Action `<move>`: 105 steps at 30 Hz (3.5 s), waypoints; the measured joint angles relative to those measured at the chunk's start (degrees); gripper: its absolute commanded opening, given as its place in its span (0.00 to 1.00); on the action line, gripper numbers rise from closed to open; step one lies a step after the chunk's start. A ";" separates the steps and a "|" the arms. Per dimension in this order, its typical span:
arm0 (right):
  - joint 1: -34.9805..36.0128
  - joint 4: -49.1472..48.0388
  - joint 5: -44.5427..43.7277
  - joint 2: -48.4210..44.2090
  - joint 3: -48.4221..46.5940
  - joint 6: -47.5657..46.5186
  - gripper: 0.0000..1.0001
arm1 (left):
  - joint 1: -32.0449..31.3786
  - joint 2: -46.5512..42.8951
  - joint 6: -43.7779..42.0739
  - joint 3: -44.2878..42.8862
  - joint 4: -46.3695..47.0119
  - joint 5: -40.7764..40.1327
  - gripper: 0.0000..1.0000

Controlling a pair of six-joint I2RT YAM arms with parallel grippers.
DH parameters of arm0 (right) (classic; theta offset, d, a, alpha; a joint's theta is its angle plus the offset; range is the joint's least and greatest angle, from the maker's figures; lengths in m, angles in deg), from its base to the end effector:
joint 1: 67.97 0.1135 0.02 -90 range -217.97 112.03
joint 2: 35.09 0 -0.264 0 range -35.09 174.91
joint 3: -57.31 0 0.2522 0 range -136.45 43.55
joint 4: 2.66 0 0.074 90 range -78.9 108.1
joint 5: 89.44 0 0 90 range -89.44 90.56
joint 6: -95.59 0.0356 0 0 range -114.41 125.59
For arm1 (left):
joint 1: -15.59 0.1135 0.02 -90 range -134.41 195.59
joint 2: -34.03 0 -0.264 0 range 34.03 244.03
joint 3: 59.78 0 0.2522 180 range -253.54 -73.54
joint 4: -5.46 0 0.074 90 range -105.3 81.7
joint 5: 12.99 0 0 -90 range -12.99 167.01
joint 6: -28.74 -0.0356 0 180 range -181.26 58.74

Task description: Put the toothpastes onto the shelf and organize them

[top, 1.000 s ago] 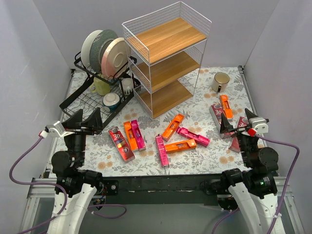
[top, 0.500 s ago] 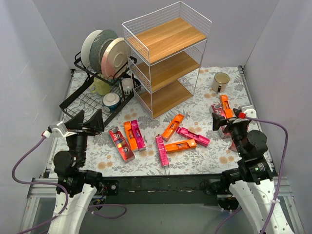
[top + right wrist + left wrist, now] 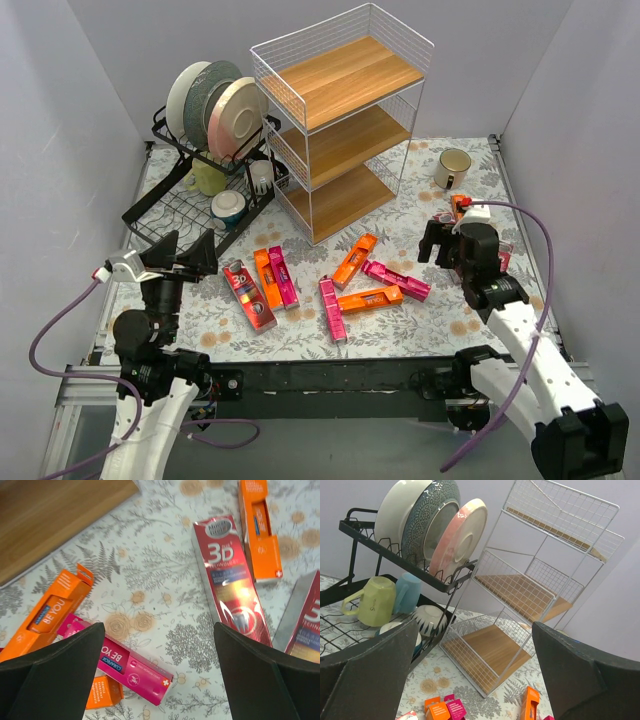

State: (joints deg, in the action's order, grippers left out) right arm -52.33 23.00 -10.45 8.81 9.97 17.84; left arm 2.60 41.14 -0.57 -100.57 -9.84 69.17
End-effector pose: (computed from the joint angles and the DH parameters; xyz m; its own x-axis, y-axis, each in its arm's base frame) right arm 0.1775 0.0426 0.2705 -0.3759 0.1110 -0.9200 -0.0150 0.9919 0.1258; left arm 0.0709 -0.0114 0.3205 0.0662 -0.9018 -0.4271 0.3152 0.4250 -0.8486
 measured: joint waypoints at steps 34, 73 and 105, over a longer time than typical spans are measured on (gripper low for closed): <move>-17.51 -5.03 3.85 29.59 -2.51 3.65 0.81 | -1.14 -0.94 -1.31 0.11 -0.17 1.36 0.98; -1.73 -6.99 0.02 25.97 3.26 1.44 0.48 | -1.51 -0.83 -1.57 0.35 -0.13 2.47 0.98; 18.40 -43.74 13.46 51.45 -9.35 -7.91 0.43 | -1.73 0.26 -1.84 0.37 -0.15 2.84 0.98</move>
State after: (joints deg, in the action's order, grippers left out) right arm -33.92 -20.74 3.02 60.27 0.61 9.93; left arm 0.87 41.41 -2.41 -100.20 -10.00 72.02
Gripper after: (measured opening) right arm 0.609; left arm 0.982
